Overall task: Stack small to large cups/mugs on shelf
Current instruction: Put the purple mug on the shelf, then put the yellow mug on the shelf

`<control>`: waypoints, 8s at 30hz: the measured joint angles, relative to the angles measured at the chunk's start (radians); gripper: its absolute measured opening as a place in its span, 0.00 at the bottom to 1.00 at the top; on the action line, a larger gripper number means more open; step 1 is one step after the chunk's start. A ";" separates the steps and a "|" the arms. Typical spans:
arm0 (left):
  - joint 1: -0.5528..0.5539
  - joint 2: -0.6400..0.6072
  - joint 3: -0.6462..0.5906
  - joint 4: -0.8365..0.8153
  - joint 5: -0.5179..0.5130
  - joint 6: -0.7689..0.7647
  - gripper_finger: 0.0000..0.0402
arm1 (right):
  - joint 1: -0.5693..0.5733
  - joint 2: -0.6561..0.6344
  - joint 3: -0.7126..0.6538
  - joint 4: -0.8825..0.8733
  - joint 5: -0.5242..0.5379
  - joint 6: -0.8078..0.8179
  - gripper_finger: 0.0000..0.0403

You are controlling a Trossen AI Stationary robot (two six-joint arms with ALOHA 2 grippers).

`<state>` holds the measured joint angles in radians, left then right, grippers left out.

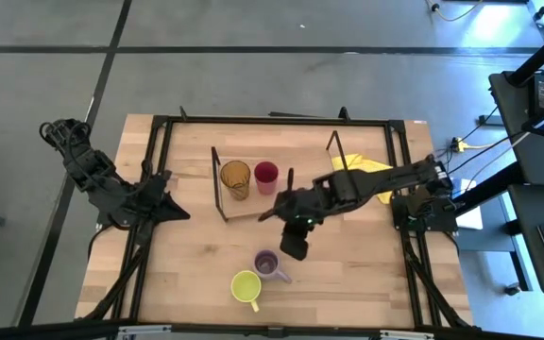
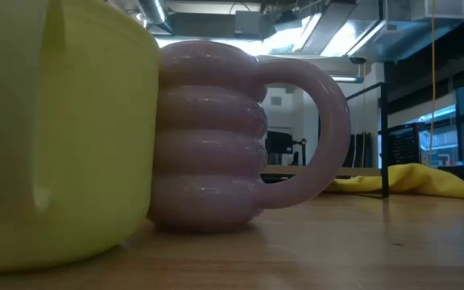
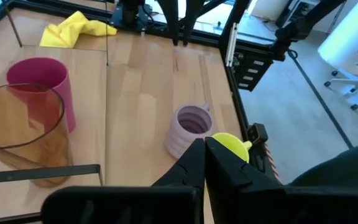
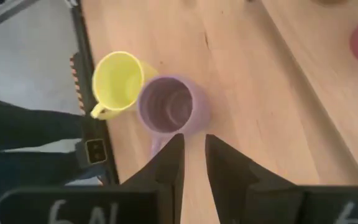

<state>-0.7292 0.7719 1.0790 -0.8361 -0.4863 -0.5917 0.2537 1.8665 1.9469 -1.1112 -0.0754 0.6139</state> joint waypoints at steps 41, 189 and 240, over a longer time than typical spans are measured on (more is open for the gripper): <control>0.000 0.000 0.000 -0.185 0.032 0.045 0.01 | 0.015 0.355 -0.001 0.080 -0.009 0.251 0.32; 0.000 0.000 0.000 -0.256 -0.055 0.026 0.01 | -0.468 0.063 -0.220 -0.102 0.212 0.140 0.15; 0.000 0.000 0.000 -0.256 -0.073 0.018 0.01 | -0.397 0.062 -0.013 -0.110 0.337 0.114 0.32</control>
<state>-0.7288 0.7715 1.0788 -1.0920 -0.5591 -0.5735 -0.1432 1.9282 1.9341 -1.2215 0.2616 0.7280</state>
